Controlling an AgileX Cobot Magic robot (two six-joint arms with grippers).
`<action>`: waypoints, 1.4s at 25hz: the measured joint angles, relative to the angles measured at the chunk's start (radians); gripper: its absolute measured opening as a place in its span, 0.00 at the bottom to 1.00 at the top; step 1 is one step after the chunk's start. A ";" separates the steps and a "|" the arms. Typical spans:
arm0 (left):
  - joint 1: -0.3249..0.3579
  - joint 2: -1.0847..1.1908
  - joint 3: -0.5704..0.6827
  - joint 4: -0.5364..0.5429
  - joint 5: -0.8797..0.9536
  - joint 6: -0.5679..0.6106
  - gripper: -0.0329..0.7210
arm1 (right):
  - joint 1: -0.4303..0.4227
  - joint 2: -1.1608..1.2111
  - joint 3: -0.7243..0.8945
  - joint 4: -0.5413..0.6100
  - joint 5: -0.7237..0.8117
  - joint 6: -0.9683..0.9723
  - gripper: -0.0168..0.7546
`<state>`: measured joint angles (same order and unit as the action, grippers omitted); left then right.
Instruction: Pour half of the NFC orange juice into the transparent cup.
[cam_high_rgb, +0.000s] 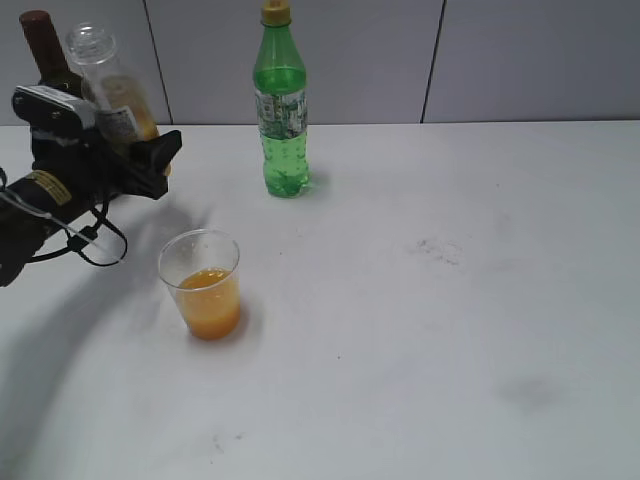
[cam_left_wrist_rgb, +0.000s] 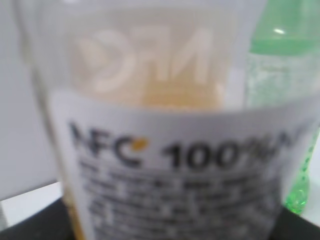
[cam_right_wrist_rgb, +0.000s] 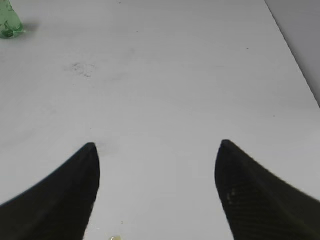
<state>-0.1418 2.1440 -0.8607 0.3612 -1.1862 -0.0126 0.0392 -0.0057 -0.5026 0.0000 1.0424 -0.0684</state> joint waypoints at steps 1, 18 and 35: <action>0.000 0.018 -0.025 0.015 0.001 -0.008 0.67 | 0.000 0.000 0.000 0.000 0.000 0.000 0.74; -0.001 0.160 -0.119 0.152 0.072 -0.057 0.67 | 0.000 0.000 0.000 0.000 0.000 -0.001 0.74; -0.002 0.217 -0.132 0.142 0.009 -0.062 0.67 | 0.000 0.000 0.000 0.000 0.000 0.000 0.74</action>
<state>-0.1434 2.3607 -0.9926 0.5030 -1.1775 -0.0745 0.0392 -0.0057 -0.5026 0.0000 1.0424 -0.0685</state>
